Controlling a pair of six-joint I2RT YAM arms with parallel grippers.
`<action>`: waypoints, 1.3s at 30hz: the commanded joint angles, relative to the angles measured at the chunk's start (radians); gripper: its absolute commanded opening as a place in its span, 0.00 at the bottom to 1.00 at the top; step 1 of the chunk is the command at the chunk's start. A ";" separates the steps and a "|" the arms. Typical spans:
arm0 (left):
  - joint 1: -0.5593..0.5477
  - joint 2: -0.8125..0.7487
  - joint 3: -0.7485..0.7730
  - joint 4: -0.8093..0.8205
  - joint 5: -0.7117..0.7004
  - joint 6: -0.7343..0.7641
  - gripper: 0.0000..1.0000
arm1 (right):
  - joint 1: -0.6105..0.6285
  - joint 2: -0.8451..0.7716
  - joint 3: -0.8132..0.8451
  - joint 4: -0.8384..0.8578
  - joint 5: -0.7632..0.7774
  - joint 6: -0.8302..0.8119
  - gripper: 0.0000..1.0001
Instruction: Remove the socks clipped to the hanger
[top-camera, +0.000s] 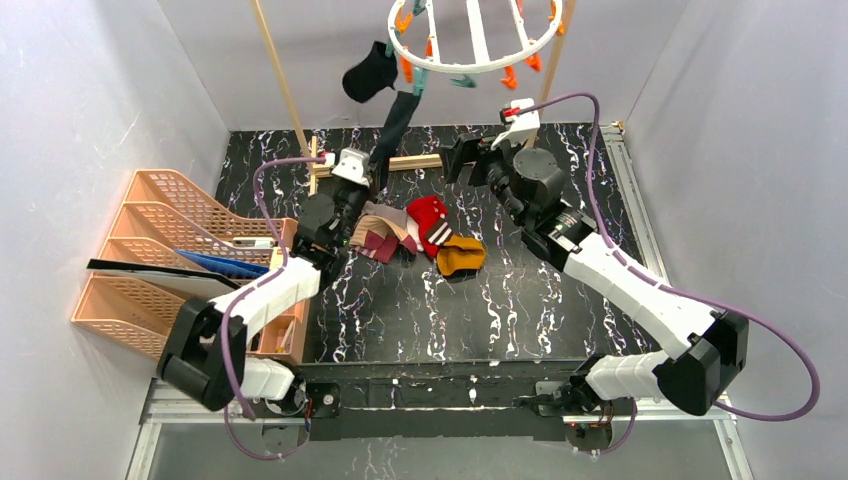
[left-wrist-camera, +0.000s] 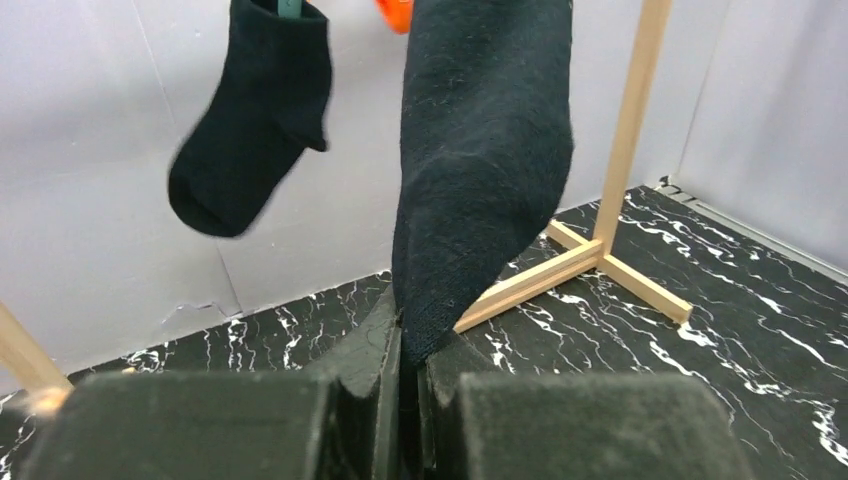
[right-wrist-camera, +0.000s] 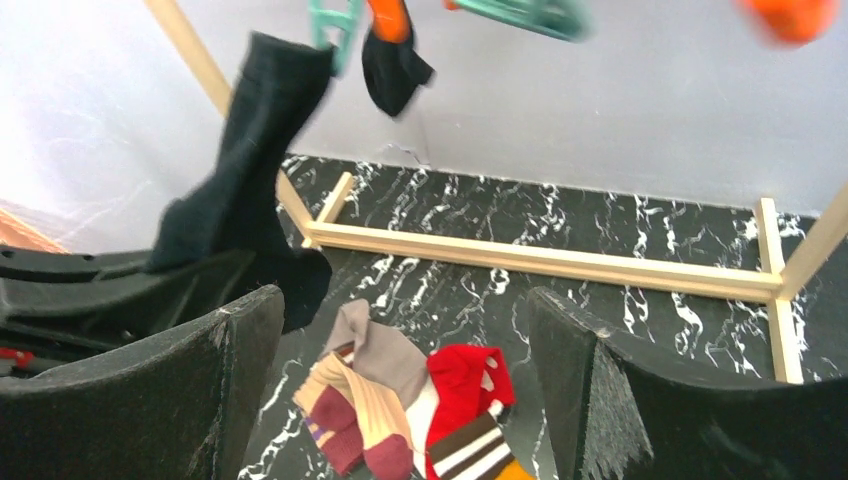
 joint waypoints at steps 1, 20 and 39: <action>-0.062 -0.112 -0.035 -0.100 -0.051 0.056 0.00 | 0.070 -0.040 0.001 0.094 0.080 -0.049 0.99; -0.143 -0.191 -0.138 -0.163 -0.044 0.004 0.00 | 0.090 0.045 0.110 0.187 -0.120 -0.119 0.99; -0.163 -0.192 -0.143 -0.200 -0.021 0.045 0.00 | -0.068 0.270 0.267 0.379 -0.462 0.139 0.93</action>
